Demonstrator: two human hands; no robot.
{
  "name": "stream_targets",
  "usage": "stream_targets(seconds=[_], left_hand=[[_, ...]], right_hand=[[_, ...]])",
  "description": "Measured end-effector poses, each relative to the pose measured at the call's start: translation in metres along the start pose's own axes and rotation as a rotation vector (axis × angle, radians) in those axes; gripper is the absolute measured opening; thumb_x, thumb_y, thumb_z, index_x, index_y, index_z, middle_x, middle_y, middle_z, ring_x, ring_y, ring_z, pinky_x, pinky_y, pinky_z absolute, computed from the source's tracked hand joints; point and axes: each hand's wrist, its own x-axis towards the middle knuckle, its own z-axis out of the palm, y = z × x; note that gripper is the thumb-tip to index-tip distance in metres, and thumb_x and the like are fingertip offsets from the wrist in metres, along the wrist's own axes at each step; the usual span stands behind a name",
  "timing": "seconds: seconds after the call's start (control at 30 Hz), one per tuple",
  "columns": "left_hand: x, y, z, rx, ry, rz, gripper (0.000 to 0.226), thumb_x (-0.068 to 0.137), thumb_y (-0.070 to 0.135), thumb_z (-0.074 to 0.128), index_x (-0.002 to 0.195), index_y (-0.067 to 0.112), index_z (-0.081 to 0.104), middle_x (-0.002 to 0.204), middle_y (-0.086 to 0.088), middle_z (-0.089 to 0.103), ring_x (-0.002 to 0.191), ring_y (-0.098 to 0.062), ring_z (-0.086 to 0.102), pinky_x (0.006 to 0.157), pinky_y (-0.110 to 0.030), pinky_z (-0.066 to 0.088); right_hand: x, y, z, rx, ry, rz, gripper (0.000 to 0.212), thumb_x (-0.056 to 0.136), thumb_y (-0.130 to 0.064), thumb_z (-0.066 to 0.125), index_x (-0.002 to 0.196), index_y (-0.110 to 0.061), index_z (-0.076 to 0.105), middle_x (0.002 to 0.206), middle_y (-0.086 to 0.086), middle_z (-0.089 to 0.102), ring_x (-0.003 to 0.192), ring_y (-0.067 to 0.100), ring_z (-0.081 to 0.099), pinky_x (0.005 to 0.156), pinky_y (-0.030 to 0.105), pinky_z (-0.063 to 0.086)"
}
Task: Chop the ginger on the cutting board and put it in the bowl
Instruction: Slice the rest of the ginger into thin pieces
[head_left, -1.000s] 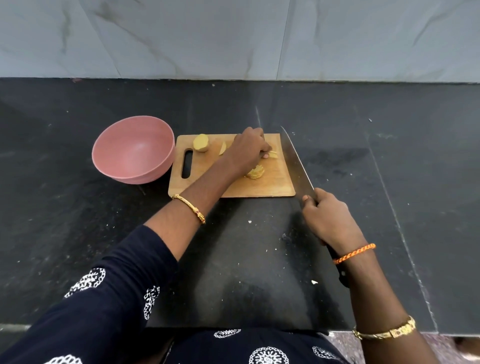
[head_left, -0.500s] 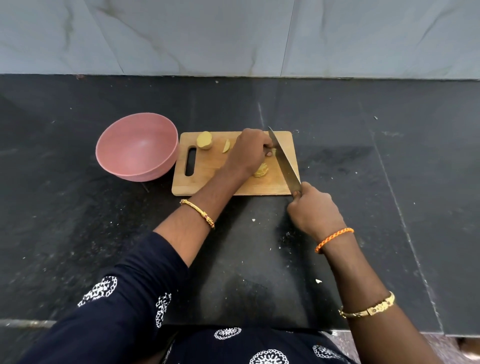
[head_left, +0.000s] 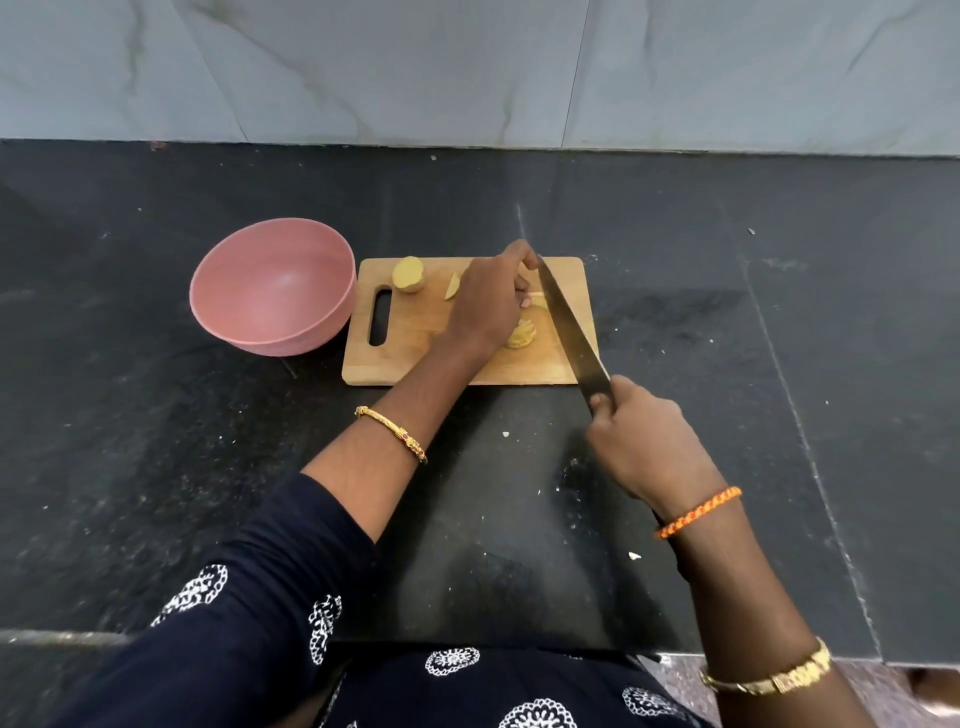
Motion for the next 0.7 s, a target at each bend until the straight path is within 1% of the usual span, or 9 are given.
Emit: stream_targets(seconds=[0.1, 0.2, 0.33, 0.4, 0.47, 0.53, 0.6, 0.7], left_hand=[[0.0, 0.001, -0.001, -0.002, -0.007, 0.0, 0.033, 0.084, -0.001, 0.062, 0.111, 0.015, 0.052, 0.084, -0.005, 0.07, 0.075, -0.012, 0.066, 0.071, -0.03, 0.058], [0.001, 0.003, -0.005, -0.012, -0.008, 0.002, 0.033, 0.086, 0.002, 0.06, 0.113, 0.014, 0.045, 0.078, -0.004, 0.069, 0.067, -0.011, 0.066, 0.068, -0.031, 0.059], [0.0, 0.005, -0.009, -0.056, 0.005, -0.02, 0.034, 0.087, 0.005, 0.061, 0.114, 0.012, 0.041, 0.076, -0.004, 0.067, 0.063, -0.012, 0.066, 0.061, -0.029, 0.059], [0.0, 0.005, -0.009, -0.048, -0.002, -0.006, 0.035, 0.086, 0.003, 0.061, 0.115, 0.012, 0.041, 0.076, -0.004, 0.067, 0.063, -0.012, 0.066, 0.062, -0.03, 0.059], [0.001, 0.005, -0.01, -0.047, -0.006, -0.01, 0.037, 0.087, 0.002, 0.059, 0.117, 0.012, 0.04, 0.077, -0.006, 0.066, 0.066, -0.015, 0.066, 0.064, -0.031, 0.059], [0.002, 0.005, -0.011, -0.053, -0.017, -0.025, 0.04, 0.087, 0.001, 0.058, 0.119, 0.013, 0.038, 0.081, -0.008, 0.065, 0.07, -0.019, 0.066, 0.065, -0.03, 0.058], [0.004, 0.004, -0.013, -0.032, -0.034, -0.035, 0.047, 0.084, -0.002, 0.061, 0.121, 0.013, 0.037, 0.09, -0.009, 0.062, 0.072, -0.019, 0.064, 0.066, -0.028, 0.057], [0.004, 0.004, -0.013, -0.005, -0.049, -0.035, 0.057, 0.079, -0.005, 0.066, 0.123, 0.013, 0.035, 0.104, -0.011, 0.06, 0.08, -0.018, 0.063, 0.071, -0.029, 0.056]], right_hand=[[0.01, -0.006, 0.005, -0.026, -0.001, -0.019, 0.02, 0.097, -0.027, 0.036, 0.1, -0.014, 0.05, 0.098, 0.016, 0.061, 0.089, 0.036, 0.06, 0.082, 0.045, 0.052], [0.014, -0.01, 0.006, -0.065, -0.012, -0.014, 0.02, 0.098, -0.024, 0.035, 0.106, -0.012, 0.049, 0.096, 0.014, 0.056, 0.091, 0.035, 0.06, 0.082, 0.043, 0.052], [0.014, -0.015, 0.006, -0.107, -0.084, 0.031, 0.024, 0.096, -0.023, 0.04, 0.117, -0.012, 0.047, 0.102, 0.015, 0.056, 0.095, 0.034, 0.06, 0.086, 0.046, 0.053], [0.014, -0.018, 0.003, -0.118, -0.116, 0.037, 0.026, 0.096, -0.023, 0.041, 0.118, -0.012, 0.047, 0.106, 0.016, 0.057, 0.097, 0.034, 0.06, 0.086, 0.048, 0.053], [0.012, -0.016, 0.0, -0.13, -0.135, 0.039, 0.025, 0.096, -0.023, 0.04, 0.117, -0.012, 0.047, 0.105, 0.016, 0.057, 0.096, 0.034, 0.061, 0.084, 0.049, 0.055], [0.005, -0.009, -0.005, -0.149, -0.149, 0.05, 0.023, 0.096, -0.025, 0.038, 0.115, -0.014, 0.047, 0.101, 0.015, 0.057, 0.094, 0.034, 0.062, 0.083, 0.049, 0.055], [-0.004, -0.001, -0.011, -0.148, -0.153, 0.057, 0.021, 0.097, -0.028, 0.036, 0.11, -0.018, 0.048, 0.096, 0.013, 0.057, 0.091, 0.034, 0.062, 0.081, 0.049, 0.055], [-0.011, 0.001, -0.018, -0.112, -0.107, 0.032, 0.018, 0.097, -0.031, 0.034, 0.099, -0.02, 0.049, 0.088, 0.01, 0.058, 0.083, 0.032, 0.062, 0.077, 0.047, 0.057]])
